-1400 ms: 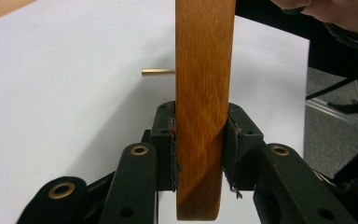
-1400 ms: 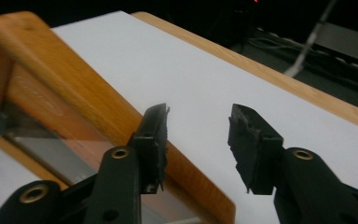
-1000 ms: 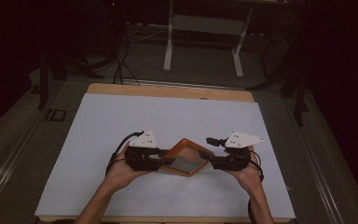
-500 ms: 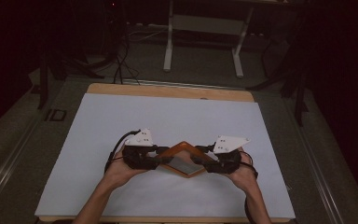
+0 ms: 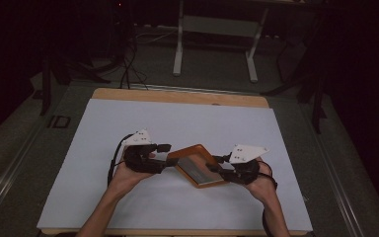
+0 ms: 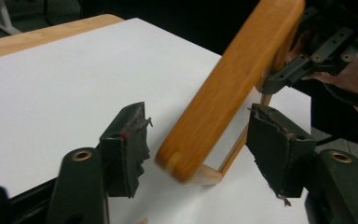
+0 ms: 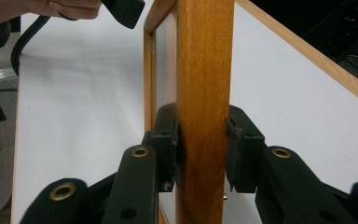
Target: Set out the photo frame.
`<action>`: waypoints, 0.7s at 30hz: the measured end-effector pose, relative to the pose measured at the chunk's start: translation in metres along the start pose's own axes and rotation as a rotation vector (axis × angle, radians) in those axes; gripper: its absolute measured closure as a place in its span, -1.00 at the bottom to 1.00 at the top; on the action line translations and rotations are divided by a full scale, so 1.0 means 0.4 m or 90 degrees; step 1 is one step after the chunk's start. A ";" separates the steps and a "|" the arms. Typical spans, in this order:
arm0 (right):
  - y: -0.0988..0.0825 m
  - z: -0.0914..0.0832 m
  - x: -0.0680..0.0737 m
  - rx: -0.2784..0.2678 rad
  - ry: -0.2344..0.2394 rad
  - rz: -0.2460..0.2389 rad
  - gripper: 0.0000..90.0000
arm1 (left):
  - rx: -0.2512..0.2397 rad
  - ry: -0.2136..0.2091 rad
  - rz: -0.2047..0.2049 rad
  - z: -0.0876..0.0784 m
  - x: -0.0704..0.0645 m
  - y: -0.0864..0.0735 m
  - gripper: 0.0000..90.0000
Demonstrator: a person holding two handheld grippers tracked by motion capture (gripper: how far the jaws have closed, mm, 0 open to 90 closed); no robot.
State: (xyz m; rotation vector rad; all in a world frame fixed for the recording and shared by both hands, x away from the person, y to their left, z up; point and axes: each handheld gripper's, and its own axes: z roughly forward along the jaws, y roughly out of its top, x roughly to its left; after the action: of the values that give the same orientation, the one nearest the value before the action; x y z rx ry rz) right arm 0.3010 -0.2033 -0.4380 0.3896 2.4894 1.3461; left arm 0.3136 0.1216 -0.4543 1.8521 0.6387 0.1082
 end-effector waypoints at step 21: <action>-0.029 -0.028 -0.017 0.009 0.002 0.014 0.51 | 0.040 -0.023 -0.028 0.123 -0.020 -0.050 -0.31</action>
State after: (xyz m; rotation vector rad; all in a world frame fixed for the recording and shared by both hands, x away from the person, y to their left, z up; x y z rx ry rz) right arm 0.3021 -0.2203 -0.4412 0.4199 2.5061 1.3393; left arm 0.3179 0.0806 -0.4890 1.8949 0.6643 0.0267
